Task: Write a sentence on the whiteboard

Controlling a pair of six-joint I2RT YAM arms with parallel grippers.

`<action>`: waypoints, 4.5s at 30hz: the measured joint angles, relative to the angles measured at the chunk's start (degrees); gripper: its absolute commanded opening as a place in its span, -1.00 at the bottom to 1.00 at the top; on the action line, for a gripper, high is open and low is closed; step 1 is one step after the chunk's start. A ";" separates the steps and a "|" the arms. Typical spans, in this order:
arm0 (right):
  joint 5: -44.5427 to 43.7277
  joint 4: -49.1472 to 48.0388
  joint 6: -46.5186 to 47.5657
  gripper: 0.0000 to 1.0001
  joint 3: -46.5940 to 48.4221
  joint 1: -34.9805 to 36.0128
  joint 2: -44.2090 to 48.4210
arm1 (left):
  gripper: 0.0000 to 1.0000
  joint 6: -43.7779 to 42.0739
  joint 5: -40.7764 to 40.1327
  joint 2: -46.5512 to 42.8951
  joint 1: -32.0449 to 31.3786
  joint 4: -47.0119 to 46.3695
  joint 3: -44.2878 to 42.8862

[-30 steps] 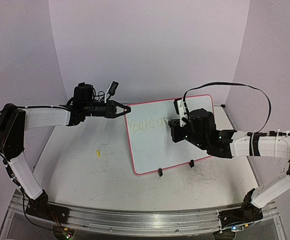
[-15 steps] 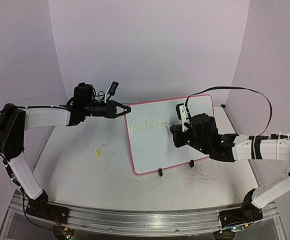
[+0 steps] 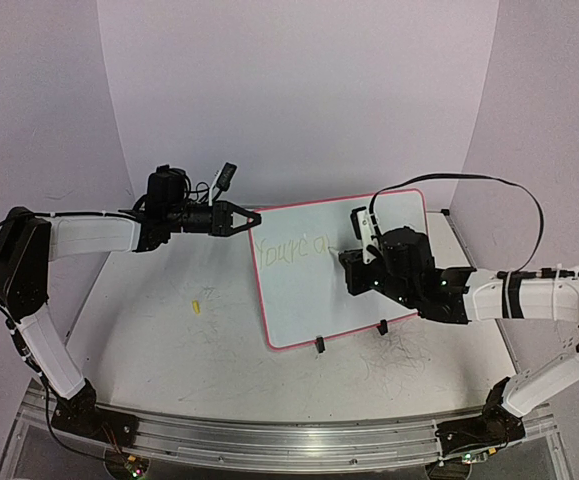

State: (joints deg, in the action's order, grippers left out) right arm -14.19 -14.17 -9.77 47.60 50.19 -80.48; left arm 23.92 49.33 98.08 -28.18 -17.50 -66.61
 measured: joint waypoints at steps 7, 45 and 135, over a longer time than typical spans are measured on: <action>-1.54 -0.11 0.69 -1.00 1.78 0.00 -0.93 | -1.00 0.00 -0.01 0.00 0.00 0.00 0.00; -2.96 2.22 -1.70 -1.00 -0.05 0.82 0.37 | -1.00 0.02 -0.03 -0.09 -0.02 0.07 0.00; -4.11 1.16 -0.80 -1.00 -1.76 -2.85 5.50 | -1.00 -0.04 -0.03 -0.33 -0.11 0.17 0.00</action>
State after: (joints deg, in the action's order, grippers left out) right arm -18.31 -13.01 -10.56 45.84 47.35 -74.98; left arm 23.88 49.30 97.76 -28.29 -17.32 -66.61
